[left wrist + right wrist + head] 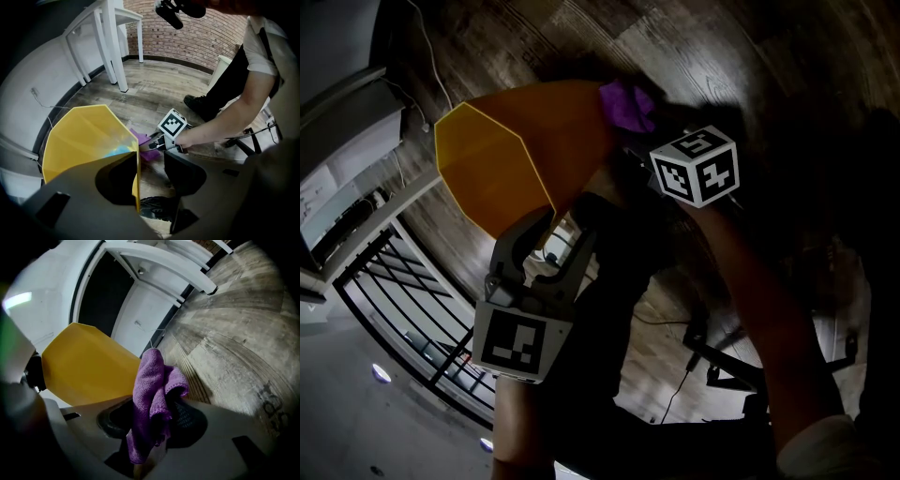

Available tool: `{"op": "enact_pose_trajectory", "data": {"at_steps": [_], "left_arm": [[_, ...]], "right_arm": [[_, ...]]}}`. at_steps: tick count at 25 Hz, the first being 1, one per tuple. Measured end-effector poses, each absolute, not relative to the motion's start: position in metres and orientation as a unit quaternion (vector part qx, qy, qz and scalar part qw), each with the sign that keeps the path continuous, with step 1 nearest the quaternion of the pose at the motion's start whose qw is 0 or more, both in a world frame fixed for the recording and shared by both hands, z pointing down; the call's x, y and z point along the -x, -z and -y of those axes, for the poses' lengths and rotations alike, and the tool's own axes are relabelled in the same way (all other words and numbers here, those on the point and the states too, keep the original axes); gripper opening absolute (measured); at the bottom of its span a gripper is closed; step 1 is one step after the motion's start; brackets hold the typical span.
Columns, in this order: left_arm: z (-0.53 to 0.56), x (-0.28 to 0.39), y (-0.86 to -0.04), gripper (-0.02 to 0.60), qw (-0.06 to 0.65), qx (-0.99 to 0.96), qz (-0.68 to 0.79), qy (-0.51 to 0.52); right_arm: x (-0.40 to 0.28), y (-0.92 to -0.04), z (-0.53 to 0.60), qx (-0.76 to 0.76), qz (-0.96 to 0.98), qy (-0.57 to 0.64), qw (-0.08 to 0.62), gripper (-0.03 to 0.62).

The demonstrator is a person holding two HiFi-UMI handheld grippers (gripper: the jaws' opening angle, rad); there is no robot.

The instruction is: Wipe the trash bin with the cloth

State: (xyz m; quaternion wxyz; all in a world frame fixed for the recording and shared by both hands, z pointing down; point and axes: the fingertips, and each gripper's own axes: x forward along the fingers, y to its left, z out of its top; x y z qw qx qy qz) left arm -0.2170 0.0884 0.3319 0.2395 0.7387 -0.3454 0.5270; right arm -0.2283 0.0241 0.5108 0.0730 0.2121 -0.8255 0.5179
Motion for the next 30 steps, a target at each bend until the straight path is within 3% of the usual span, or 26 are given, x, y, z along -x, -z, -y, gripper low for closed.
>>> {"op": "enact_pose_trajectory", "data": {"at_steps": [11,15,19,25,30], "left_arm": [[-0.09,0.224,-0.331,0.183,0.248,-0.733,0.36,-0.521],[-0.082,0.223,-0.318,0.183,0.241,-0.736,0.382,-0.504],[-0.07,0.22,-0.296,0.183,0.231,-0.744,0.416,-0.468],[-0.041,0.221,-0.235,0.183,0.24,-0.784,0.5,-0.279],[-0.039,0.184,-0.16,0.158,0.219,-0.833,0.495,-0.11]], "right_arm": [[0.23,-0.567,-0.028,-0.191,0.804,-0.525,0.205,0.183],[0.216,-0.563,-0.021,-0.205,0.802,-0.52,0.211,0.183],[0.182,-0.536,-0.003,-0.24,0.792,-0.534,0.172,0.183],[0.14,-0.456,0.022,-0.257,0.797,-0.531,0.125,0.183],[0.111,-0.363,0.028,-0.255,0.815,-0.51,0.101,0.183]]}}
